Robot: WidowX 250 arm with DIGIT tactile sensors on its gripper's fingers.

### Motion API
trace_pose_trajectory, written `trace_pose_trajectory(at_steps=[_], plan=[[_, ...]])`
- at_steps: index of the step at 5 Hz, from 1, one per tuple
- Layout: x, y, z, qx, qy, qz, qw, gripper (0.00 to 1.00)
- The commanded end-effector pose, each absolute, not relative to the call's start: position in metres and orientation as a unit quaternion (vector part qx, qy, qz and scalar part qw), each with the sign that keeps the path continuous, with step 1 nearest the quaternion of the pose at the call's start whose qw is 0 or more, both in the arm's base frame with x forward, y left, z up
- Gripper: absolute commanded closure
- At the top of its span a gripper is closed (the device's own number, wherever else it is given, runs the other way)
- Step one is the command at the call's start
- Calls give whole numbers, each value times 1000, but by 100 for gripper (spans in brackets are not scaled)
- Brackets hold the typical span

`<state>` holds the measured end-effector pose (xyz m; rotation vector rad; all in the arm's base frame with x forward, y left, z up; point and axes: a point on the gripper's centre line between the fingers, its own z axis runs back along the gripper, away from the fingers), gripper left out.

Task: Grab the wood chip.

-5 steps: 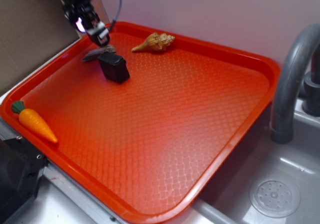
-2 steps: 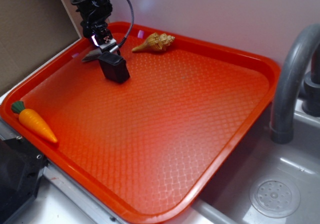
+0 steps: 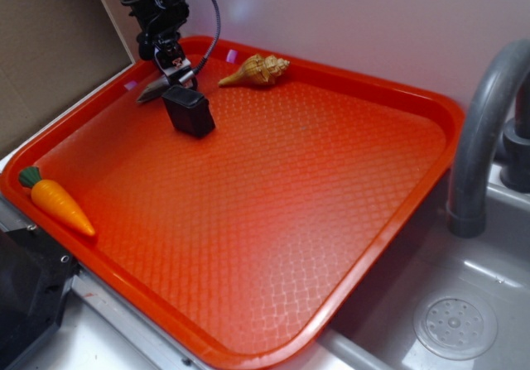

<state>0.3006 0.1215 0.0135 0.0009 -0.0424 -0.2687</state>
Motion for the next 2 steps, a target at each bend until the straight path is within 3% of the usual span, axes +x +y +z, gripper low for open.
trace_pose_trajectory(at_steps=[1,2], plan=[[292,114,21,9,-18,-139,990,100],[289,108,40,28,-13,-111,993,100]])
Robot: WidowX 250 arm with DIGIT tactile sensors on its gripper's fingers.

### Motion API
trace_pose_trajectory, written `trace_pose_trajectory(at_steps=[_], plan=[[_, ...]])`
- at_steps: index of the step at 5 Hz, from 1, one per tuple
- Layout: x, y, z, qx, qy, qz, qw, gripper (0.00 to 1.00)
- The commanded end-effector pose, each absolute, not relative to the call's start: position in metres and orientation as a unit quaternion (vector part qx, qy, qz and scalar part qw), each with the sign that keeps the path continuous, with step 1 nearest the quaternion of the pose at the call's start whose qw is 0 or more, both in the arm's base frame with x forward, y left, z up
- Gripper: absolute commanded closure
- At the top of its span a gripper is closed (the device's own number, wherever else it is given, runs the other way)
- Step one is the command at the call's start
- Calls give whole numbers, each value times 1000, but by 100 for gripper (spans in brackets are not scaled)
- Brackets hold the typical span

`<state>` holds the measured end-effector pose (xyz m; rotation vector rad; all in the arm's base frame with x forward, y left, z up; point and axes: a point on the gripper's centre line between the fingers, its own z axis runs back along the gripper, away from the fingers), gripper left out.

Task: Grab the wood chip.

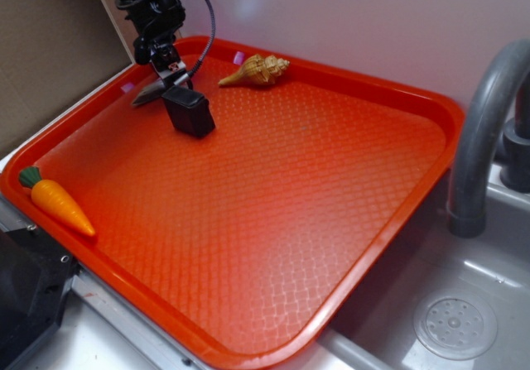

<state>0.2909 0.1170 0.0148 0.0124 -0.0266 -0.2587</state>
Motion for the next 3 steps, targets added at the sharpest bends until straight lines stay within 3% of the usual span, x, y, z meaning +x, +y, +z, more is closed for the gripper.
trace_pose_trajectory(at_steps=[1,3], plan=[[285,92,90,20,-38,-80,996,100],[253,42,179,18,-82,-46,995,100]])
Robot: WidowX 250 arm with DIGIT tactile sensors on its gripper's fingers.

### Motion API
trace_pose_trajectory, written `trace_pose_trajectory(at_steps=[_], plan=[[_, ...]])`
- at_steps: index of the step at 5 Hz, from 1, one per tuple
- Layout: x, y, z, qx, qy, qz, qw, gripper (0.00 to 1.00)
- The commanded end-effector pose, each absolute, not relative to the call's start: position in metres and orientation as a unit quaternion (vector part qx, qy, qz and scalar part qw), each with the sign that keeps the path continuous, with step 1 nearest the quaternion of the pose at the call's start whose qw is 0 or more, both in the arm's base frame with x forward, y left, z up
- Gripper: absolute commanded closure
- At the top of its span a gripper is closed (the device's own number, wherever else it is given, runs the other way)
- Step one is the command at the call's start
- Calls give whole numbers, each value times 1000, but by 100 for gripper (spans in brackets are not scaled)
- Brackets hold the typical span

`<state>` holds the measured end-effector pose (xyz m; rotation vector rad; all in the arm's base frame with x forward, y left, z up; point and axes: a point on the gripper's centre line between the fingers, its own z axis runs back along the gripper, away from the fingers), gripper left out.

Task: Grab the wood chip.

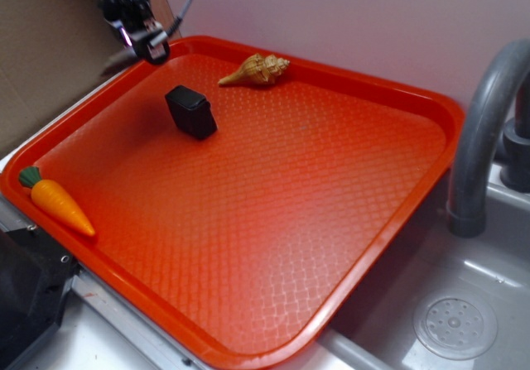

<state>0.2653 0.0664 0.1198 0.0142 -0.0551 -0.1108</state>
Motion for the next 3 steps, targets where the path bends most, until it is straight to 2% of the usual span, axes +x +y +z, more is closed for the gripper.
trace_pose_trajectory(at_steps=[1,2,3], plan=[[235,15,208,-15,-80,-43,996,100],[227,9,218,-38,-70,1,997,100],[227,10,218,-34,-59,-1,998,100]])
